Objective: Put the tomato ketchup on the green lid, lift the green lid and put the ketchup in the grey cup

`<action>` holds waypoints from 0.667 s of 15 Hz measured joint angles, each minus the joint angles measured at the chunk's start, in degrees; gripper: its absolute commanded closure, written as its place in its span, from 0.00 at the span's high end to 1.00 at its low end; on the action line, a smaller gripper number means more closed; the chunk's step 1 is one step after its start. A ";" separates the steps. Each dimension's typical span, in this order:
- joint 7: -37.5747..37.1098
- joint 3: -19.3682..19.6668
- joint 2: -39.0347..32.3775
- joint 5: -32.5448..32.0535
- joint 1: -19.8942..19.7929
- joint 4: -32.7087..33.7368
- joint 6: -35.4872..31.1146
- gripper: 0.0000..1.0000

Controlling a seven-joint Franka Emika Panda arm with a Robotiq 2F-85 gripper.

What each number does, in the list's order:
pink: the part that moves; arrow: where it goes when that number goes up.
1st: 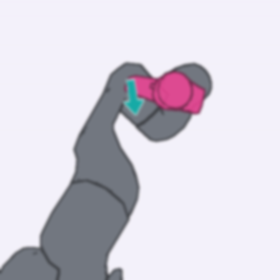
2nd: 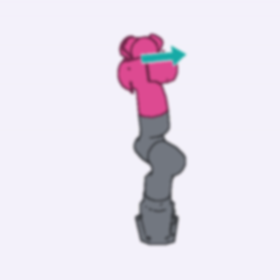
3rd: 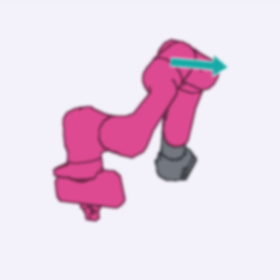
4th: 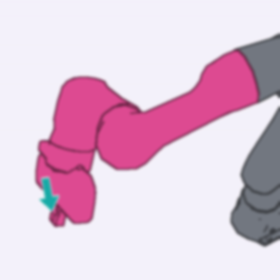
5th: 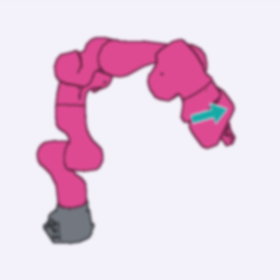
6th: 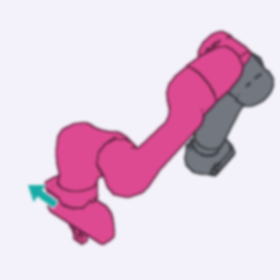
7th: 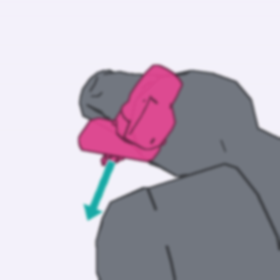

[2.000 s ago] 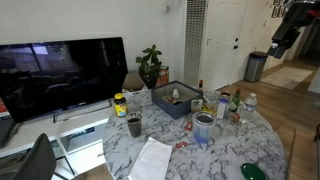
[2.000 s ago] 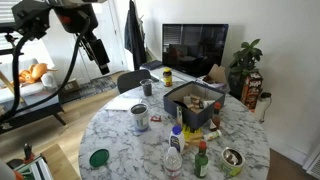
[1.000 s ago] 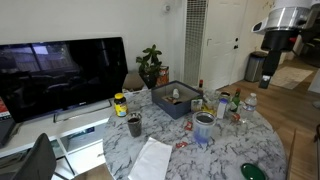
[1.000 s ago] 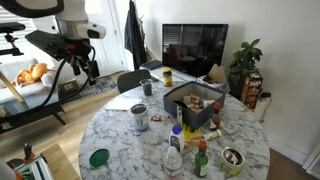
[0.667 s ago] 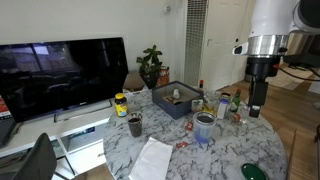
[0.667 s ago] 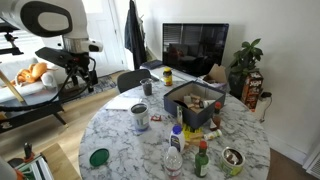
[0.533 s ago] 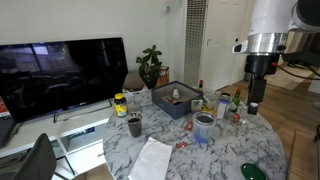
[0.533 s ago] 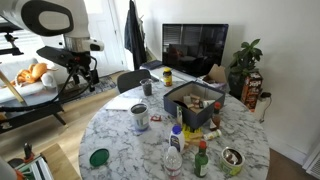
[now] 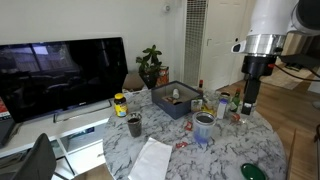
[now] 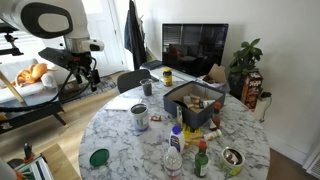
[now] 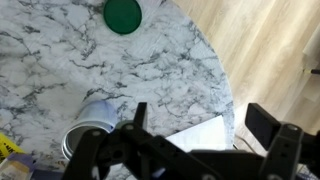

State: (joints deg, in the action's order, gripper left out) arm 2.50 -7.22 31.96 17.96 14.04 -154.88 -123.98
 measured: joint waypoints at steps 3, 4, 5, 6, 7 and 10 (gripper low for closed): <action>-3.13 -3.42 -5.21 -0.30 0.04 -1.25 -13.69 1.00; -4.24 -4.62 -7.47 -0.58 0.05 -1.53 -18.33 1.00; -5.43 -5.78 -9.98 -1.26 0.03 -1.65 -22.72 1.00; -6.90 -6.85 -12.60 -2.51 -0.05 -1.67 -26.76 1.00; -8.58 -7.83 -15.30 -4.31 -0.25 -1.59 -30.32 1.00; -13.84 -10.02 -23.20 -11.79 -1.66 -0.92 -38.08 1.00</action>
State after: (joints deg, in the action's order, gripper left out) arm -11.35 -17.24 8.76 6.16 12.38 -155.80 -162.06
